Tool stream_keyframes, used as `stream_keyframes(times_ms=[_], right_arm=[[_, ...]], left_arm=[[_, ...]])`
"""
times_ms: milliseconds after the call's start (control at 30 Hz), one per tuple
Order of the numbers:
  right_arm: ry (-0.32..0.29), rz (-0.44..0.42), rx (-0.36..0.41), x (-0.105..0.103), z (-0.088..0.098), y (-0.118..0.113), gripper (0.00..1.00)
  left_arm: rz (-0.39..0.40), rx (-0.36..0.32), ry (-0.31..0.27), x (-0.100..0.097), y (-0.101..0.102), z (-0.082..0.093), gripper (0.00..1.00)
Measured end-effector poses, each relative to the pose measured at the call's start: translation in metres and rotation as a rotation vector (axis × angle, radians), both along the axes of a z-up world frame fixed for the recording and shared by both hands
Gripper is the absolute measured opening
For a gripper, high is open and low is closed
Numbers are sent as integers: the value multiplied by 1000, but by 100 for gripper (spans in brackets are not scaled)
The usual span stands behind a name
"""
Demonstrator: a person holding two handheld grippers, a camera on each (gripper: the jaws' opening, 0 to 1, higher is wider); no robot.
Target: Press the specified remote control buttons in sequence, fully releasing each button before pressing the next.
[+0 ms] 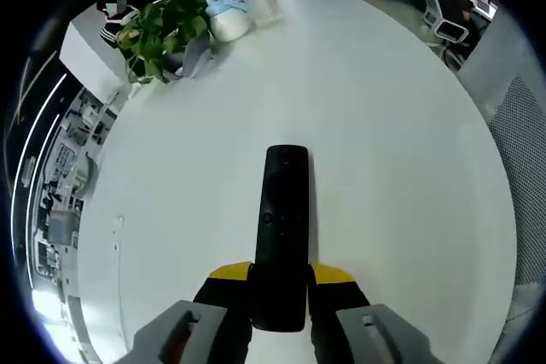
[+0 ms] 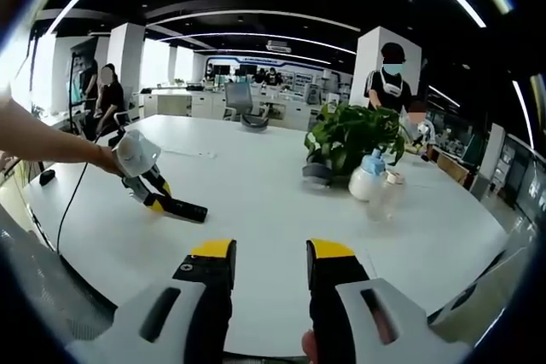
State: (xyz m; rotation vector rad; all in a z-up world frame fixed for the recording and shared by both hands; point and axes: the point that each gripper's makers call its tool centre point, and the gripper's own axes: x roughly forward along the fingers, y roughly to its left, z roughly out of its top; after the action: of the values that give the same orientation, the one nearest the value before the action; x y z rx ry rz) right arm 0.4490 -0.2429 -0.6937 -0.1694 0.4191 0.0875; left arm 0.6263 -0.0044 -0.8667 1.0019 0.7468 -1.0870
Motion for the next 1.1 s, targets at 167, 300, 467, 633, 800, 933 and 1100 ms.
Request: stream_keyframes(times_ms=[167, 300, 467, 633, 800, 933, 1100], right_arm=[[5, -1, -4, 0, -1, 0, 33], [12, -5, -11, 0, -2, -1, 32], [14, -10, -15, -1, -3, -2, 32], [15, -7, -18, -1, -3, -2, 32], [15, -4, -19, -1, -3, -1, 32], [14, -1, -21, -1, -3, -1, 32], [18, 9, -28, -1, -3, 1, 32]], left_arm=[[1, 15, -11, 11, -1, -2, 24], [-7, 27, -13, 13, 0, -4, 24], [-4, 26, -6, 14, 0, -1, 24], [-17, 17, 26, 13, -1, 1, 24], [-64, 22, 10, 9, -1, 3, 22], [-41, 5, 5, 12, 0, 4, 22], [-35, -11, -2, 15, 1, 3, 22]])
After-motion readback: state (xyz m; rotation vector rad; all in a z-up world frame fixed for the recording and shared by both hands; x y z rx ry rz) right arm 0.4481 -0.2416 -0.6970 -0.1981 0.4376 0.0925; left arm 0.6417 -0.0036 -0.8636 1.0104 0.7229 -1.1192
